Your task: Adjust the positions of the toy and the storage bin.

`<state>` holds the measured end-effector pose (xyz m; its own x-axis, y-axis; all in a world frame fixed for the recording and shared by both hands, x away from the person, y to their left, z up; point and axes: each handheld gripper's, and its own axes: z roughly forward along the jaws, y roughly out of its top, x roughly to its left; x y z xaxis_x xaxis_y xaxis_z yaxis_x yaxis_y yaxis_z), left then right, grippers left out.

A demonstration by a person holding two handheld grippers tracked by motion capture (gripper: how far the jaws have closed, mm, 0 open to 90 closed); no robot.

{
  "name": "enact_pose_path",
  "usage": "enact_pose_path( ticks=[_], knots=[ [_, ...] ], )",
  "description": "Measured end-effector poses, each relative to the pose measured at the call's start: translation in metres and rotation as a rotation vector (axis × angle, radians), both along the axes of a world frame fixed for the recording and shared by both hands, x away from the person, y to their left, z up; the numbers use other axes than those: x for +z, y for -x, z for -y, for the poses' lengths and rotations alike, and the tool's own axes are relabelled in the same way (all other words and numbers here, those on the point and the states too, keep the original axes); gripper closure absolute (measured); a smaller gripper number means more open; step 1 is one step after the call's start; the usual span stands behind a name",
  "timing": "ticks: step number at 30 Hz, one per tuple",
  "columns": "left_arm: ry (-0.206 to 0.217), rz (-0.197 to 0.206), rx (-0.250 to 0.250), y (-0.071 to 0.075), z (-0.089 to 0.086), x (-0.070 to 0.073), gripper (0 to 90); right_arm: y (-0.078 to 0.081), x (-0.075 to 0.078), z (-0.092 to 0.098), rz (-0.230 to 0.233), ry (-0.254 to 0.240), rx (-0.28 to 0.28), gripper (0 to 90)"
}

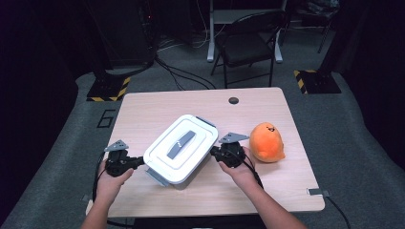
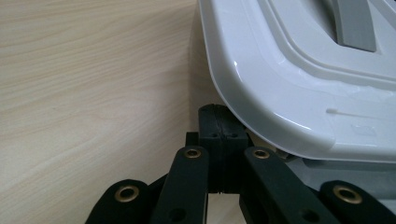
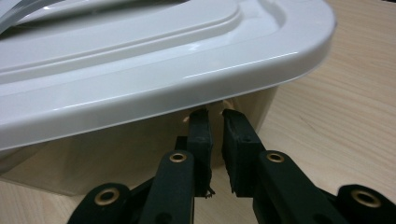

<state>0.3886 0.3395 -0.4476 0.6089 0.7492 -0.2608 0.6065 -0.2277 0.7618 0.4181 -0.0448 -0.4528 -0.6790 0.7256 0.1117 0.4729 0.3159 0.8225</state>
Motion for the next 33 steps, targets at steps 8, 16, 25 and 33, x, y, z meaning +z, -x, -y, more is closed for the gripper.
enact_pose_path(
  ticks=[8, 16, 25, 33],
  knots=[
    [-0.006, -0.003, 0.091, -0.006, -0.010, 0.003, 86.7, 0.001, 0.001, 0.003, 0.005, -0.007, -0.007, 78.5],
    [-0.009, 0.032, 0.106, -0.012, -0.009, 0.021, 78.7, 0.005, 0.001, 0.013, 0.031, 0.009, -0.029, 72.4],
    [-0.012, 0.064, 0.129, -0.026, 0.002, 0.039, 64.8, 0.008, 0.003, 0.023, 0.061, 0.014, -0.058, 67.2],
    [-0.016, 0.079, 0.096, -0.036, 0.015, 0.049, 64.7, 0.008, 0.002, 0.030, 0.061, 0.005, -0.081, 66.0]
  ],
)
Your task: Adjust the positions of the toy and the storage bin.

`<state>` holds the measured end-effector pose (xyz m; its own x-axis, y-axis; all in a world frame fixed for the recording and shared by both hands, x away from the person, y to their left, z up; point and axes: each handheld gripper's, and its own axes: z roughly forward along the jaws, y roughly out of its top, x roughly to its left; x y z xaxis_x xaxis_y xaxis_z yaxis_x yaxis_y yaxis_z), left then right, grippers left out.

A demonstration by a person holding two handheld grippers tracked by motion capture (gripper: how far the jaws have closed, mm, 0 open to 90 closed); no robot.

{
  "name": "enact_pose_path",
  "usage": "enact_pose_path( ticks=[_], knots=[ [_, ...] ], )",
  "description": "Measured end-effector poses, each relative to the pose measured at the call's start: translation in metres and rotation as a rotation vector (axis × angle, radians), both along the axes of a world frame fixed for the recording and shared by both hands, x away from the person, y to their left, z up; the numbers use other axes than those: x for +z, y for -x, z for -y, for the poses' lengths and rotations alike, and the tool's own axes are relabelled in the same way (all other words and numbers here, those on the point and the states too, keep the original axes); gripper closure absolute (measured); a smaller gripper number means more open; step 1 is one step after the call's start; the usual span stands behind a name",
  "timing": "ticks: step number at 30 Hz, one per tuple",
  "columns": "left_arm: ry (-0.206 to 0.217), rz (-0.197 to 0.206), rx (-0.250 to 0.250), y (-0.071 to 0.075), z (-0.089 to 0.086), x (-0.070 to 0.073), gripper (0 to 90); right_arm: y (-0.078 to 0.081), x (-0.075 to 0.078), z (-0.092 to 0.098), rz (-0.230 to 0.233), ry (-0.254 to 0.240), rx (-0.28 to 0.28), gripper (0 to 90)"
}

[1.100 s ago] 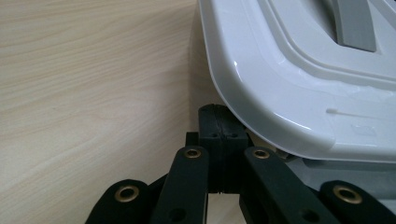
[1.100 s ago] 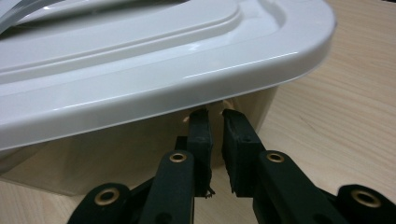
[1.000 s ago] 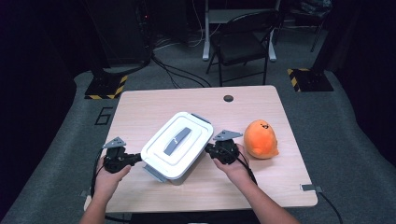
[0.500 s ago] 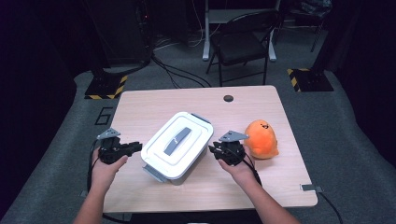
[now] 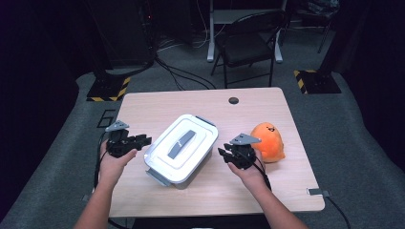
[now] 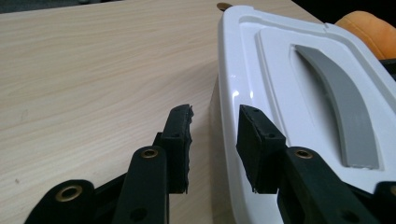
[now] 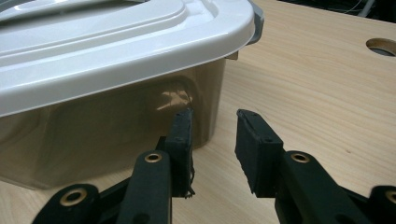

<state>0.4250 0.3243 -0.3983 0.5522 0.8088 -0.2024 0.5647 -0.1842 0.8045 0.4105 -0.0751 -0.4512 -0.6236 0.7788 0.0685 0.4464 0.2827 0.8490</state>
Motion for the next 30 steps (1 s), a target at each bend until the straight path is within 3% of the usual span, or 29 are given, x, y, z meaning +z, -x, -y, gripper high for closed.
enact_pose_path(
  ticks=[18, 28, 30],
  knots=[
    [-0.034, -0.018, -0.036, -0.018, 0.031, -0.005, 67.7, -0.001, -0.002, 0.007, 0.005, -0.004, -0.022, 64.6],
    [-0.068, 0.005, -0.028, -0.021, 0.040, -0.007, 71.7, -0.001, -0.002, 0.011, 0.002, -0.008, -0.033, 64.4],
    [-0.086, 0.026, -0.009, -0.018, 0.041, -0.008, 72.1, -0.002, -0.002, 0.011, 0.005, -0.007, -0.035, 64.5]
  ],
)
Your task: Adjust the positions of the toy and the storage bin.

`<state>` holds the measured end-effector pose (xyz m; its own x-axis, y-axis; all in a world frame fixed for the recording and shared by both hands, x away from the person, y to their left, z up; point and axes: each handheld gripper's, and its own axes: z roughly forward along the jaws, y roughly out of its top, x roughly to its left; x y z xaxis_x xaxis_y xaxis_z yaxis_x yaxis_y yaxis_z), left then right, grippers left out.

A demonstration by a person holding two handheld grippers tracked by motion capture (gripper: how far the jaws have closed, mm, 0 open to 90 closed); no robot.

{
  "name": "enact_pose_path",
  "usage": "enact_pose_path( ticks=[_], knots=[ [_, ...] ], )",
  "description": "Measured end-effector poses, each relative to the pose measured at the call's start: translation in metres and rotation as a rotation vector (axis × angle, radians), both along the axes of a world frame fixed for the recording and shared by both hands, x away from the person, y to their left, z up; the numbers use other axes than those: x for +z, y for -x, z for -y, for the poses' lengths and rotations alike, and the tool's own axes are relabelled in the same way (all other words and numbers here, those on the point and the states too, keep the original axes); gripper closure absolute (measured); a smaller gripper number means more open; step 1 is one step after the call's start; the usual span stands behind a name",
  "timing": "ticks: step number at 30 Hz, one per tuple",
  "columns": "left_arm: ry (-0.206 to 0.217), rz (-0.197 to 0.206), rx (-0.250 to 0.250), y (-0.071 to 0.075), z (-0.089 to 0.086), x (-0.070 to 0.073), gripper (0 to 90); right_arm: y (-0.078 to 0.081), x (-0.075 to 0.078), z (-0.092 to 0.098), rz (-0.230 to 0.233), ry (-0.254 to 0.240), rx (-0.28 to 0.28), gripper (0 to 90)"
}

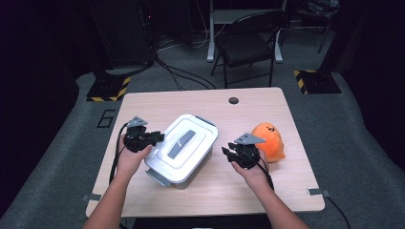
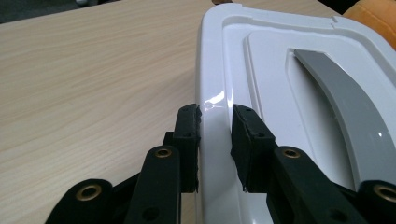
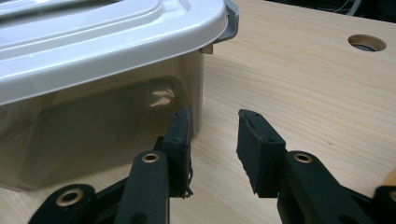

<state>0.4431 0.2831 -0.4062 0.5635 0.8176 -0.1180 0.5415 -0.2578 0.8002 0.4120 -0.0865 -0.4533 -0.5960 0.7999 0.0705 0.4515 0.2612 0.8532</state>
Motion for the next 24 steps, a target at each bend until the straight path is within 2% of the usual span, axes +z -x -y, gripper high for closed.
enact_pose_path(
  ticks=[3, 6, 10, 15, 19, 20, 21, 22, 23, 24],
  knots=[
    [-0.001, 0.010, 0.023, 0.002, 0.000, -0.001, 72.4, 0.000, 0.000, 0.001, 0.000, -0.003, -0.004, 64.6],
    [0.019, -0.005, 0.040, 0.002, -0.002, -0.002, 72.5, -0.001, 0.000, 0.003, 0.001, -0.004, -0.009, 64.7],
    [0.022, -0.008, 0.053, 0.003, -0.002, -0.001, 72.5, -0.001, 0.000, 0.003, -0.002, -0.005, -0.013, 64.7],
    [0.056, -0.029, 0.078, 0.004, -0.007, -0.002, 72.5, -0.001, 0.000, 0.004, -0.001, -0.005, -0.016, 64.7],
    [0.054, -0.027, 0.097, 0.006, -0.011, -0.001, 72.7, -0.001, 0.000, 0.005, -0.003, -0.005, -0.019, 64.7],
    [0.074, -0.025, 0.106, 0.008, -0.016, 0.001, 73.1, -0.002, 0.000, 0.005, -0.003, -0.006, -0.019, 64.7],
    [0.067, -0.004, 0.123, 0.011, -0.020, 0.002, 77.0, -0.002, -0.001, 0.005, -0.003, -0.005, -0.020, 64.7],
    [0.067, -0.004, 0.123, 0.011, -0.020, 0.002, 86.7, -0.002, -0.001, 0.005, -0.003, -0.005, -0.020, 64.7],
    [0.074, -0.003, 0.138, 0.012, -0.023, 0.003, 87.9, -0.002, -0.001, 0.005, -0.004, -0.005, -0.020, 64.7],
    [0.073, -0.009, 0.131, 0.013, -0.029, 0.003, 85.6, -0.002, -0.001, 0.005, -0.004, -0.005, -0.019, 64.7]
  ],
)
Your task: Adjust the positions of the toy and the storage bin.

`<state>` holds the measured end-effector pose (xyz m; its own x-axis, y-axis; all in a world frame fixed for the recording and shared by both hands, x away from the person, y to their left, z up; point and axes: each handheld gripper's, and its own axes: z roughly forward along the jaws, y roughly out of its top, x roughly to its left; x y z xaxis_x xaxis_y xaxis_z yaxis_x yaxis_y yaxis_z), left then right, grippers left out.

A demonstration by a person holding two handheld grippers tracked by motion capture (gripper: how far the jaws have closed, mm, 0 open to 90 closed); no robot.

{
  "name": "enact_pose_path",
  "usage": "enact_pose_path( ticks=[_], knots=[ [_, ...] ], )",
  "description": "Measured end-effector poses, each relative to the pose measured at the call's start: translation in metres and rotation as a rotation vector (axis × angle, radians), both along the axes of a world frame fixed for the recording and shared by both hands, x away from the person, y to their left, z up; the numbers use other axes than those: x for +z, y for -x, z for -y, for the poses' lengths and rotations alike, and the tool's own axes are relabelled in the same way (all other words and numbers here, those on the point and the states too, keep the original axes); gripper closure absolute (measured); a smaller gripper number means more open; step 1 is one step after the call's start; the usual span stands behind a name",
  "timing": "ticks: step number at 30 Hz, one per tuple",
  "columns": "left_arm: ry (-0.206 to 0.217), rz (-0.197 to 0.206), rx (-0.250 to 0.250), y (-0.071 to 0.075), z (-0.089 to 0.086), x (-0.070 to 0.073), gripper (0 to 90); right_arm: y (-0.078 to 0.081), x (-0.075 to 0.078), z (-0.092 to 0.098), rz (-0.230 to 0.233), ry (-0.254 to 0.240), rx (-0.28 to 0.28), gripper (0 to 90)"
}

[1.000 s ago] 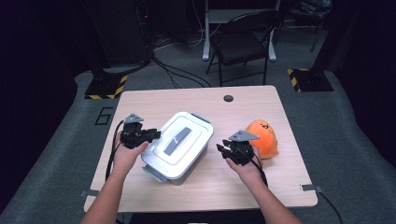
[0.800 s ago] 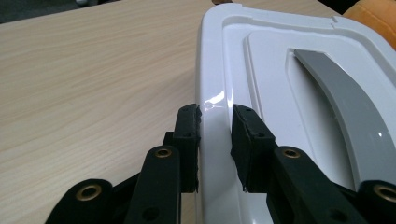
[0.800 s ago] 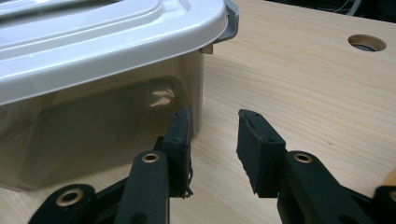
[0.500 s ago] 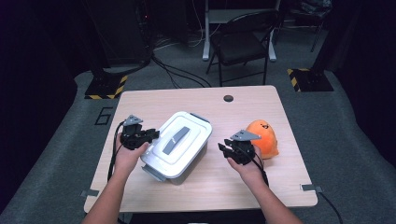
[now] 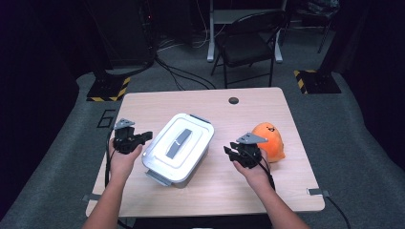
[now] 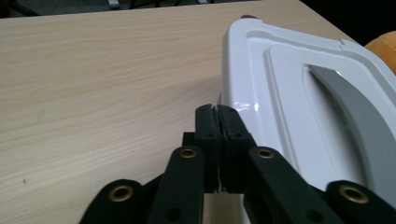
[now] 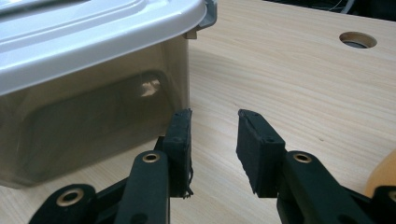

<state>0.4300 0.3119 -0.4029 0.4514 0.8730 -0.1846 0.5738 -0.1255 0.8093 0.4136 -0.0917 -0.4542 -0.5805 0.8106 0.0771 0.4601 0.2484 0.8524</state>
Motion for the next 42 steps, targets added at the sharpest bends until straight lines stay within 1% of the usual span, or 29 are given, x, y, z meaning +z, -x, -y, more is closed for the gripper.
enact_pose_path(
  ticks=[1, 2, 3, 7, 10, 12, 15, 17, 18, 21, 22, 24, 25, 28, 29, 30, 36, 40, 41, 42],
  knots=[
    [-0.017, -0.005, 0.003, 0.001, -0.001, -0.001, 83.8, 0.000, 0.000, 0.000, -0.001, 0.000, -0.001, 64.7],
    [-0.017, -0.005, 0.003, 0.001, -0.001, -0.001, 81.6, 0.000, 0.000, 0.000, -0.001, 0.000, -0.001, 64.7],
    [-0.031, -0.011, 0.007, 0.001, -0.002, -0.004, 81.7, 0.000, -0.001, -0.001, -0.002, 0.003, 0.002, 64.7],
    [-0.015, -0.015, 0.000, 0.002, -0.004, -0.006, 81.1, 0.000, -0.001, -0.003, -0.004, 0.002, 0.005, 64.7],
    [-0.009, -0.017, -0.011, 0.001, -0.004, -0.006, 79.7, -0.001, -0.001, -0.006, -0.015, -0.009, 0.022, 64.3],
    [-0.003, -0.020, -0.014, 0.000, -0.004, -0.007, 79.4, 0.000, 0.000, -0.012, -0.017, -0.016, 0.039, 64.1],
    [-0.008, -0.020, -0.020, 0.001, -0.005, -0.007, 78.2, 0.000, 0.002, -0.023, -0.029, -0.033, 0.076, 64.1],
    [-0.012, -0.026, -0.024, 0.001, -0.006, -0.007, 77.4, 0.000, 0.003, -0.032, -0.026, -0.026, 0.097, 64.1],
    [-0.012, -0.026, -0.024, 0.001, -0.006, -0.007, 77.1, 0.000, 0.003, -0.032, -0.026, -0.026, 0.097, 64.1],
    [-0.014, -0.041, -0.032, 0.001, -0.008, -0.010, 76.6, 0.000, 0.004, -0.047, -0.034, -0.025, 0.127, 64.3],
    [-0.010, -0.041, -0.029, 0.001, -0.007, -0.011, 76.3, -0.001, 0.004, -0.049, -0.030, -0.018, 0.134, 64.3],
    [-0.011, -0.046, -0.036, 0.002, -0.008, -0.012, 76.2, -0.001, 0.002, -0.053, -0.035, -0.012, 0.140, 64.3],
    [-0.002, -0.048, -0.034, 0.002, -0.008, -0.012, 76.0, -0.002, 0.002, -0.055, -0.038, -0.013, 0.142, 64.3],
    [0.000, -0.048, -0.045, 0.003, -0.008, -0.013, 76.0, -0.003, 0.001, -0.058, -0.042, -0.021, 0.149, 64.3],
    [-0.007, -0.047, -0.044, 0.004, -0.008, -0.012, 76.2, -0.003, 0.001, -0.060, -0.044, -0.023, 0.153, 65.5],
    [-0.002, -0.043, -0.044, 0.004, -0.009, -0.013, 76.3, -0.003, 0.001, -0.063, -0.035, -0.009, 0.149, 65.5],
    [0.015, -0.038, -0.043, 0.008, -0.013, -0.015, 76.4, -0.005, -0.001, -0.066, -0.045, -0.015, 0.151, 65.6],
    [0.044, -0.036, -0.038, 0.010, -0.018, -0.017, 75.8, -0.005, -0.002, -0.069, -0.044, -0.012, 0.159, 65.6],
    [0.044, -0.036, -0.038, 0.010, -0.018, -0.017, 75.4, -0.005, -0.002, -0.069, -0.044, -0.012, 0.159, 65.6],
    [0.056, -0.038, -0.036, 0.011, -0.020, -0.018, 75.4, -0.004, -0.002, -0.072, -0.046, -0.008, 0.162, 65.7]
  ],
)
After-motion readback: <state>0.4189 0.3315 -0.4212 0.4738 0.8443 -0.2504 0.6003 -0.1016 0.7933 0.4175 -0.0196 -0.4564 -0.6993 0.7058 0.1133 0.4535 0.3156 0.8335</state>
